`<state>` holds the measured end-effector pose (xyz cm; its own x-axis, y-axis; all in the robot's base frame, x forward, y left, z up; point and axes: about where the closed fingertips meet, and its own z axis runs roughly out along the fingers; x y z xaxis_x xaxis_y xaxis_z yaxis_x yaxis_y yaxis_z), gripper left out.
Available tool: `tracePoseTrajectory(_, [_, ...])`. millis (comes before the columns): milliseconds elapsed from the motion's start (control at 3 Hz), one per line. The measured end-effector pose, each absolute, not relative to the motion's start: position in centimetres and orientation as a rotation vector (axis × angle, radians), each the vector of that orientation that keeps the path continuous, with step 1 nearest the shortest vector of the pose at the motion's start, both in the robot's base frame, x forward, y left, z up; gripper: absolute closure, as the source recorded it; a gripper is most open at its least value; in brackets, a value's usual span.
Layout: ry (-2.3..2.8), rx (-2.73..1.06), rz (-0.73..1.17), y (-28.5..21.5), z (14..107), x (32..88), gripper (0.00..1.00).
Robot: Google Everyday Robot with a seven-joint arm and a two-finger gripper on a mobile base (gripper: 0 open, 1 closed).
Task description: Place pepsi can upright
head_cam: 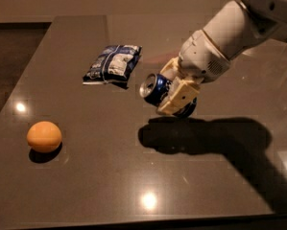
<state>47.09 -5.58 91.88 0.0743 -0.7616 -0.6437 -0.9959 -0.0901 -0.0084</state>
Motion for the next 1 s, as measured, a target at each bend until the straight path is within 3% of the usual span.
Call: tracePoseTrajectory(1000, [1.642, -1.356, 0.936, -9.6, 90.7, 49.5, 1.0])
